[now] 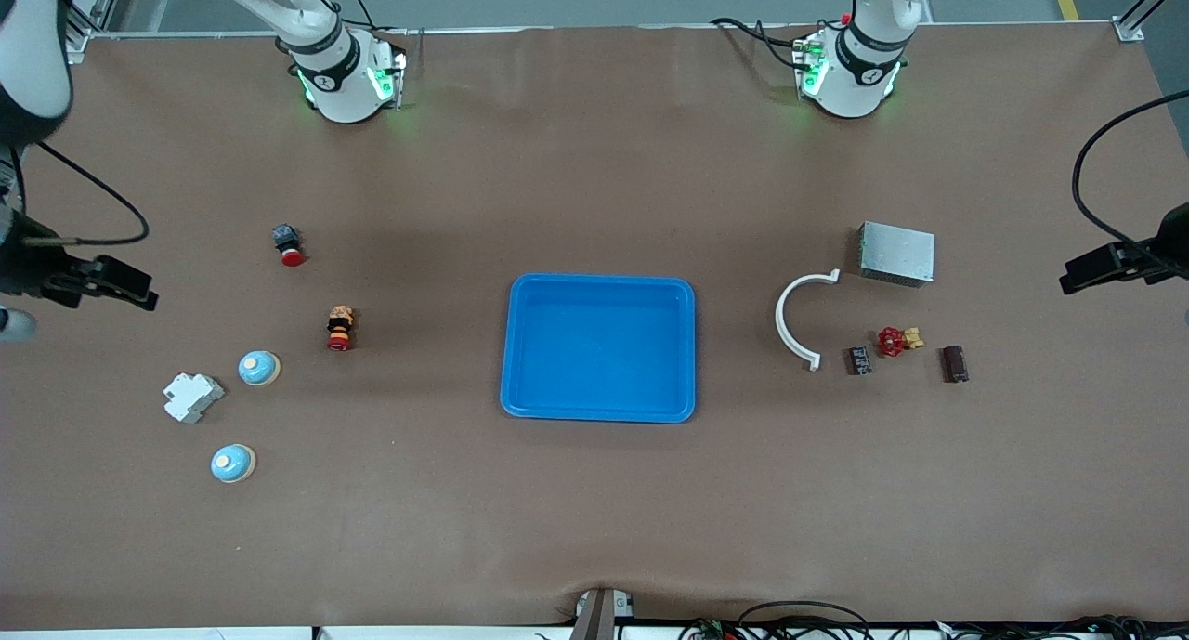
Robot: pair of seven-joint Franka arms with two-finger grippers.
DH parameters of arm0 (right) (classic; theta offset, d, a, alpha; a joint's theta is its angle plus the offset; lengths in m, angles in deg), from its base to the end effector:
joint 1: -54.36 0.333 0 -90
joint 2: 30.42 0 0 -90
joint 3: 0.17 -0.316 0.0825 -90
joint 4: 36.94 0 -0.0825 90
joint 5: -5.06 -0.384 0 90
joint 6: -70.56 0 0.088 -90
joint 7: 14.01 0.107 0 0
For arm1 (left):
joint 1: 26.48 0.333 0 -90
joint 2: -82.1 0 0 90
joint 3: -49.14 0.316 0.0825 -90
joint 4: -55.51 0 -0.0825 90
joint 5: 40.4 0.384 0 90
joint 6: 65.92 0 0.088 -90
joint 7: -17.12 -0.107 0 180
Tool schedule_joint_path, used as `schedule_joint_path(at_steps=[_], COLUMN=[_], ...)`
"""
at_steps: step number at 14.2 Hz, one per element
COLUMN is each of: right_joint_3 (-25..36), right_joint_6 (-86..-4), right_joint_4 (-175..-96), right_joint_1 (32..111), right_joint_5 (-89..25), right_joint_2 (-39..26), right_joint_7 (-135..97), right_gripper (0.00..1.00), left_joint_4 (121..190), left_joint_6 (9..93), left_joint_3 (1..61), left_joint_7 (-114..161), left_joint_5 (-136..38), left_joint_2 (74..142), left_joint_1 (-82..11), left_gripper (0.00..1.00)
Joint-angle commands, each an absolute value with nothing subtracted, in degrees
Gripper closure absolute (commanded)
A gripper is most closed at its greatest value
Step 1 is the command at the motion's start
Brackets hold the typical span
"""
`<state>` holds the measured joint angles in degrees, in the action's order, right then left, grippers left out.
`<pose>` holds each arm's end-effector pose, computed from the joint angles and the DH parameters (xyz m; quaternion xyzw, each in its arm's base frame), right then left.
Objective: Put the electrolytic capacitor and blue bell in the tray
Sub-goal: 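Move the right gripper toward a blue bell while the left gripper approaches a capacitor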
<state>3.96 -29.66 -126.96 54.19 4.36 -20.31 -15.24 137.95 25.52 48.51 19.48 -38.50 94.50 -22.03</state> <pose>0.6159 -0.0419 0.5367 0.9996 -0.0273 0.0010 0.0004 0.6179 0.0454 0.5617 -0.9980 -0.0531 0.0299 0.0150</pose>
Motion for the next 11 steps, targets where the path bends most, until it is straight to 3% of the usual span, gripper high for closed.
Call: schedule_joint_path(at_steps=[1,7,11], right_joint_3=[3.6,3.6,3.5], right_joint_6=[-31.9,-40.8,-47.9], right_joint_4=[-127.3,-126.8,-125.1], right_joint_1=[52.9,51.9,51.5], right_joint_5=[4.6,3.9,3.8], right_joint_2=[-17.3,-10.5,-3.4], right_joint_7=[-16.4,-18.0,-17.7], right_gripper=[0.0,0.0,0.0], left_joint_4=[137.3,138.0,144.5], left_joint_6=[26.4,31.7,43.2], left_joint_3=[48.3,48.1,48.1], left_joint_7=[19.1,18.9,19.0], left_joint_5=[-37.4,-38.1,-38.1], left_joint_2=[97.7,105.2,108.6], left_joint_1=[-22.0,-20.9,-21.1], left_gripper=[0.0,0.0,0.0])
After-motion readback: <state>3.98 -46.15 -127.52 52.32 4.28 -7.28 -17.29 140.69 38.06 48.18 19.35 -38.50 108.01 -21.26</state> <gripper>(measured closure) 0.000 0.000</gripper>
